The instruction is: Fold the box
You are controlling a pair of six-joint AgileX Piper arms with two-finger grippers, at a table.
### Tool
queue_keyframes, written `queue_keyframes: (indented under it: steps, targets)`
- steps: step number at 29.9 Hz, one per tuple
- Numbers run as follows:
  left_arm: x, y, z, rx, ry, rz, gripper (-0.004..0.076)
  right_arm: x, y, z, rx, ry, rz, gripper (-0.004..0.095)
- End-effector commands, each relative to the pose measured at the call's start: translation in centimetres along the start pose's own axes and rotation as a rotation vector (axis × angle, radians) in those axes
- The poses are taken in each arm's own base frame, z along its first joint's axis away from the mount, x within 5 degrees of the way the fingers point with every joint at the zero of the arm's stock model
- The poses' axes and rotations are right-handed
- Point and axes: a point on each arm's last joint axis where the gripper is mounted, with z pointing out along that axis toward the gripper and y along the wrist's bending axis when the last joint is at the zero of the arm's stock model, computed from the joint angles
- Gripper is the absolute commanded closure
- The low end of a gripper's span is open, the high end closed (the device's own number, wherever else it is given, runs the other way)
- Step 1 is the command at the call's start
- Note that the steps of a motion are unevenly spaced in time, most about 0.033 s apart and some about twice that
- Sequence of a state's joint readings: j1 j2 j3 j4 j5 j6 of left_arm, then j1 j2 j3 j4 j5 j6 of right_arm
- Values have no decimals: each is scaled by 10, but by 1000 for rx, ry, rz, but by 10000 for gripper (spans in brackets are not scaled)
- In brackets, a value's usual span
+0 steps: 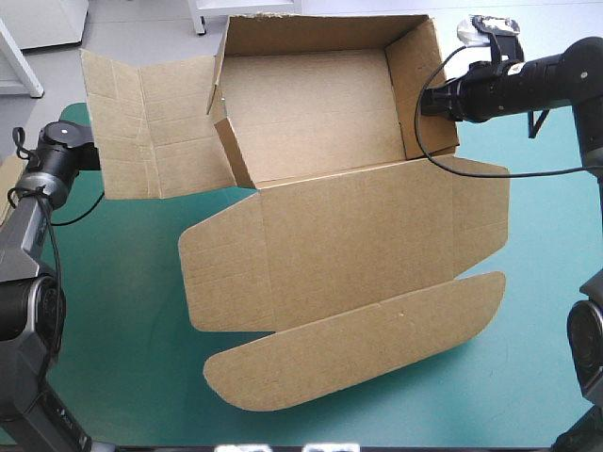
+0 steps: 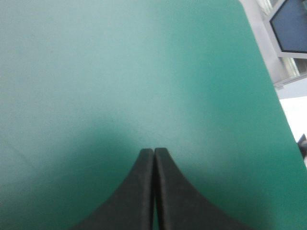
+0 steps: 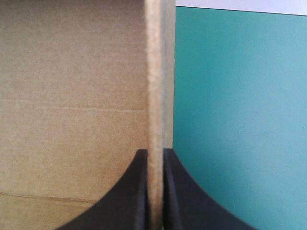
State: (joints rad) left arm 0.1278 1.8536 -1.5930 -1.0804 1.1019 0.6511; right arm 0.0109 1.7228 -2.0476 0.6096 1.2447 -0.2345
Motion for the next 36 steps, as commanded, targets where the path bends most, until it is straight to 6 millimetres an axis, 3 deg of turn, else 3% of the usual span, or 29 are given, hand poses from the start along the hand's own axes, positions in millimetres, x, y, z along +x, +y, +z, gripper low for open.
queue_keyframes:
  steps: [1, 8, 13, 21, 29, 36]
  targets:
    - [-11, -33, -17, 108, -76, 33, 732, -5, 16, -25, -2, -63, -20, 911]
    - [-6, -38, -17, 162, -21, 34, 732, -4, 5, -12, 28, -32, -2, 911]
    - [-6, -47, -21, 221, -27, 35, 732, -4, -7, 12, 18, 2, 29, 911]
    - [-7, -62, -33, 225, -51, 69, 732, -1, -11, 52, 9, 52, 39, 911]
    - [-6, -66, -35, 245, -47, 66, 732, 7, -11, 87, 65, 123, 20, 911]
    - [-7, -66, -35, 251, -50, 60, 732, 9, -11, 98, 52, 136, 33, 911]
